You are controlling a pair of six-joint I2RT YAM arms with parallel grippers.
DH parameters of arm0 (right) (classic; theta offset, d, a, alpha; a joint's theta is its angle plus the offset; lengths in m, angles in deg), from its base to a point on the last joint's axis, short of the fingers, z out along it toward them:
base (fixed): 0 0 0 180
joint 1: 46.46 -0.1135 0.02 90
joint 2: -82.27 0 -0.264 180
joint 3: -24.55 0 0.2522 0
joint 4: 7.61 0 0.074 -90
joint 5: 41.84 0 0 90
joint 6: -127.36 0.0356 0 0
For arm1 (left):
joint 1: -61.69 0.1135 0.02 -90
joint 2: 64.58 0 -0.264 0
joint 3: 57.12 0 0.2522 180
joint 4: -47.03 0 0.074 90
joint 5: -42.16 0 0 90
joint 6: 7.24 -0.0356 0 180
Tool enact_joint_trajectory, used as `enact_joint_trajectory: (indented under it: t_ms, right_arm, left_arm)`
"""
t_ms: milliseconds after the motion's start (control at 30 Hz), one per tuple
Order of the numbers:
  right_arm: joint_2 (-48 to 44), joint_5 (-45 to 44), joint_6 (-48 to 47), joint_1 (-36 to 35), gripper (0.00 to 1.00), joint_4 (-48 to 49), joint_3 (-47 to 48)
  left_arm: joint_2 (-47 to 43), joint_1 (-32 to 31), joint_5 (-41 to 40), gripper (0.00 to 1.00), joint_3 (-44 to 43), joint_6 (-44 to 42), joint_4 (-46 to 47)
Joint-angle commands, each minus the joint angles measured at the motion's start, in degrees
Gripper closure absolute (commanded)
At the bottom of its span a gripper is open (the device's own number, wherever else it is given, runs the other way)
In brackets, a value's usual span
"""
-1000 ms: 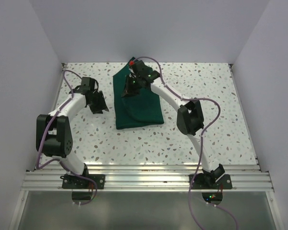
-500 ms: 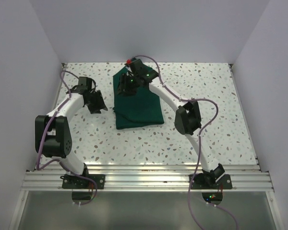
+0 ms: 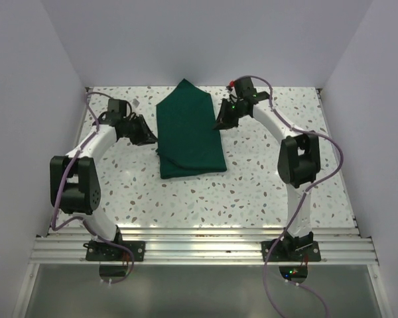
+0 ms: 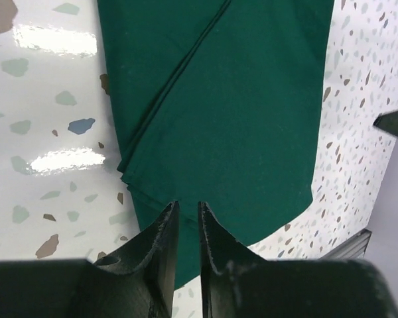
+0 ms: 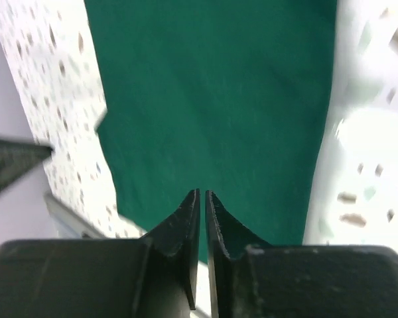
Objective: Prepare the surgical pack
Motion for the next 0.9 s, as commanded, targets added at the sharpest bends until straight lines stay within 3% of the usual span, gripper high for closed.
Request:
enact_joint_trajectory:
  t_ms: [0, 167, 633, 867]
  right_arm:
    - [-6.73, 8.83, -2.89, -1.83, 0.91, 3.17, -8.04]
    - [-8.75, 11.68, -4.39, -1.83, 1.0, 2.91, -16.29]
    - [-9.28, 10.09, -6.06, 0.89, 1.0, 4.67, -30.02]
    - [-7.53, 5.97, -6.15, 1.16, 1.0, 1.43, -30.47]
  left_arm:
    - [2.34, -0.7, 5.12, 0.8, -1.79, 1.47, 2.81]
    - [5.42, -1.76, 5.12, 0.81, -2.14, 1.73, 1.41]
    - [12.36, -2.02, 3.88, 0.81, -3.28, 0.15, -0.26]
    - [13.51, -2.02, 2.83, 0.81, -3.99, -0.47, -0.53]
